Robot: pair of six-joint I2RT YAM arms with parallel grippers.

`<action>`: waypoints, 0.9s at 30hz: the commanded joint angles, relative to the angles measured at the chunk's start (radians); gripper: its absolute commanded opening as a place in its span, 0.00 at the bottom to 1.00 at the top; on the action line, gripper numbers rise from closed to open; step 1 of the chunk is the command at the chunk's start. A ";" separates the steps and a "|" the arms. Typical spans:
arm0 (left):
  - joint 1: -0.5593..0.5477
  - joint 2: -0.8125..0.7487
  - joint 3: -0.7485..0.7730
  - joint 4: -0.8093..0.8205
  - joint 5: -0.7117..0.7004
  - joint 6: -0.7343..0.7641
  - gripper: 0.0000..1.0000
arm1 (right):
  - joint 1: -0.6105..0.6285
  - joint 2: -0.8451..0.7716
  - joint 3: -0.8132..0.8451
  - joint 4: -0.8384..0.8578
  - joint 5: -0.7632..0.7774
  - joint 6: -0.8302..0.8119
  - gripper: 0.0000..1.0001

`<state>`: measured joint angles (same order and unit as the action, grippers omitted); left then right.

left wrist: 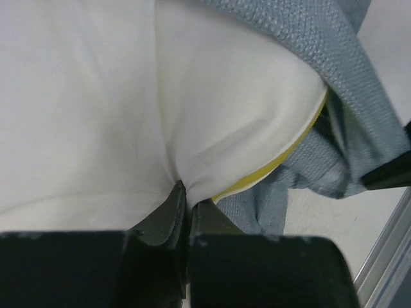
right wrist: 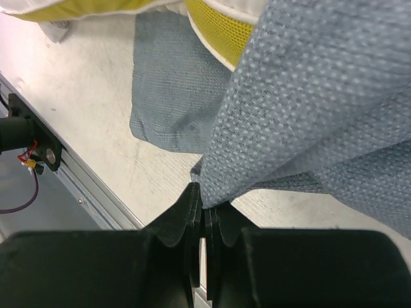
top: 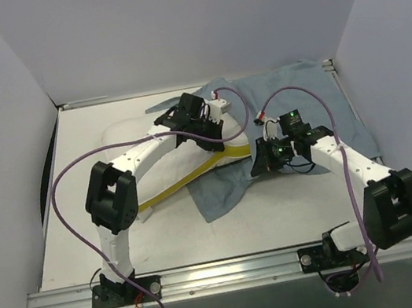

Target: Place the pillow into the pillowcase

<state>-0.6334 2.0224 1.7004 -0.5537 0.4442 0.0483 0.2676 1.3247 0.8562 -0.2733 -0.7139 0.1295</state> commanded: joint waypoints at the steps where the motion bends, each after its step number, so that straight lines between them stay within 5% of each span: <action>1: -0.024 -0.065 -0.025 0.242 0.048 -0.131 0.00 | 0.012 0.073 0.053 -0.040 -0.050 0.004 0.00; 10: 0.023 -0.113 -0.136 0.296 -0.082 -0.438 0.00 | 0.167 -0.002 0.110 0.019 -0.124 0.149 0.00; 14: 0.028 -0.168 -0.240 0.291 -0.124 -0.377 0.00 | 0.127 -0.002 0.150 0.025 -0.168 0.183 0.00; 16: 0.034 -0.215 -0.289 0.282 -0.072 -0.331 0.00 | 0.127 -0.025 0.161 0.028 -0.162 0.197 0.13; 17: 0.034 -0.231 -0.309 0.279 -0.034 -0.312 0.02 | 0.131 -0.031 0.158 0.026 -0.160 0.199 0.30; 18: 0.034 -0.260 -0.339 0.253 0.017 -0.280 0.19 | 0.128 -0.035 0.158 0.016 -0.165 0.193 0.49; 21: 0.046 -0.348 -0.367 0.128 0.166 -0.136 0.43 | 0.081 -0.036 0.207 -0.180 -0.153 0.043 0.56; 22: 0.057 -0.378 -0.380 0.095 0.174 -0.072 0.58 | 0.009 -0.039 0.225 -0.246 -0.150 0.004 0.59; 25: 0.119 -0.481 -0.392 0.006 0.171 0.025 0.78 | -0.057 -0.013 0.344 -0.325 -0.062 -0.069 0.65; 27: 0.150 -0.498 -0.364 -0.070 0.122 0.080 0.79 | -0.033 0.013 0.412 -0.339 0.022 -0.157 0.62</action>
<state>-0.5377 1.6081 1.2968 -0.5095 0.5552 -0.0269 0.2203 1.3277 1.1538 -0.5140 -0.7826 0.1188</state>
